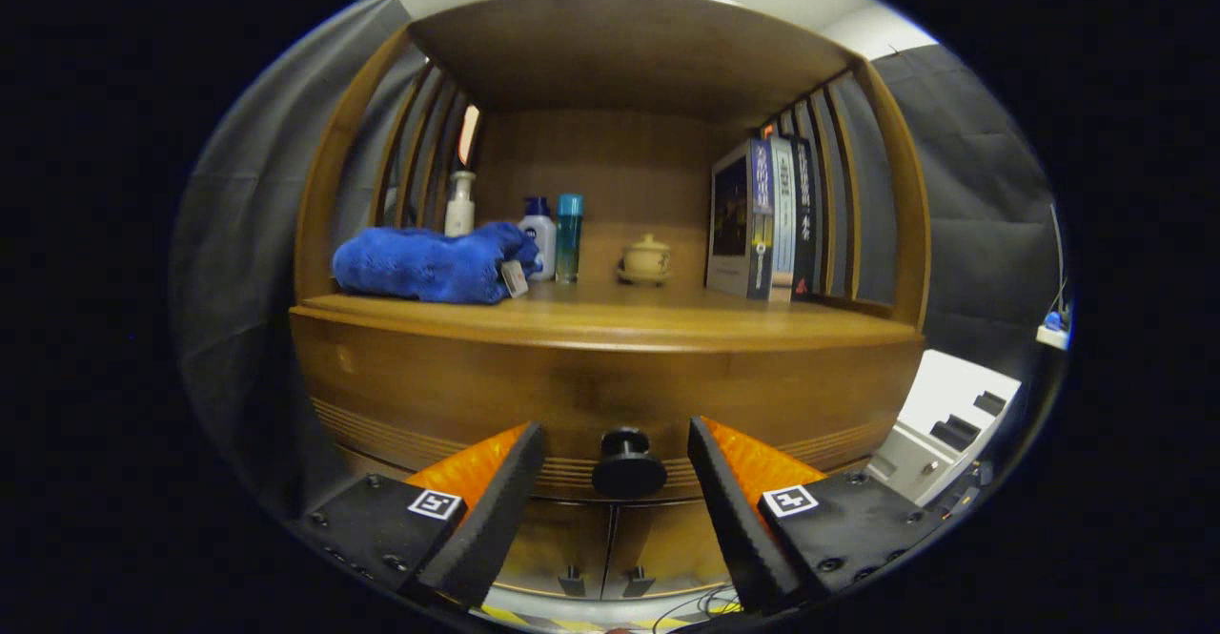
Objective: Pull open the drawer, take out the items inside it, and place them on the countertop above the cabinet.
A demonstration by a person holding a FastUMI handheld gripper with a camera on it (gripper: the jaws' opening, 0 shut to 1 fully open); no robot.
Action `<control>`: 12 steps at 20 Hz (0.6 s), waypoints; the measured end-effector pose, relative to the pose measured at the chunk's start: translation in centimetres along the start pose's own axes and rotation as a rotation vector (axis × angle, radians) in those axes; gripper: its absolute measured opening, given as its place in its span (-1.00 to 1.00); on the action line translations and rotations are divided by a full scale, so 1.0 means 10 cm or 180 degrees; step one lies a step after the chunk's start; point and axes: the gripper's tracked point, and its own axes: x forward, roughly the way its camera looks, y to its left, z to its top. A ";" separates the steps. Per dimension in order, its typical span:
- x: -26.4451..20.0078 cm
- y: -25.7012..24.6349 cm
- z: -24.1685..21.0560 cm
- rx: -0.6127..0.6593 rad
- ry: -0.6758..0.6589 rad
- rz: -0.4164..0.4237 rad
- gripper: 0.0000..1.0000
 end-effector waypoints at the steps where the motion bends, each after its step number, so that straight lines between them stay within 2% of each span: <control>1: 0.06 -0.01 -0.03 -0.0001 0.0016 -0.0004 0.94; 5: 0.15 -0.01 -0.11 -0.0108 -0.0012 0.0042 0.91; 9: 0.18 -0.06 -0.17 -0.0229 -0.0090 0.0011 0.70; 12: 0.19 -0.14 -0.17 -0.0176 -0.0099 -0.0001 0.55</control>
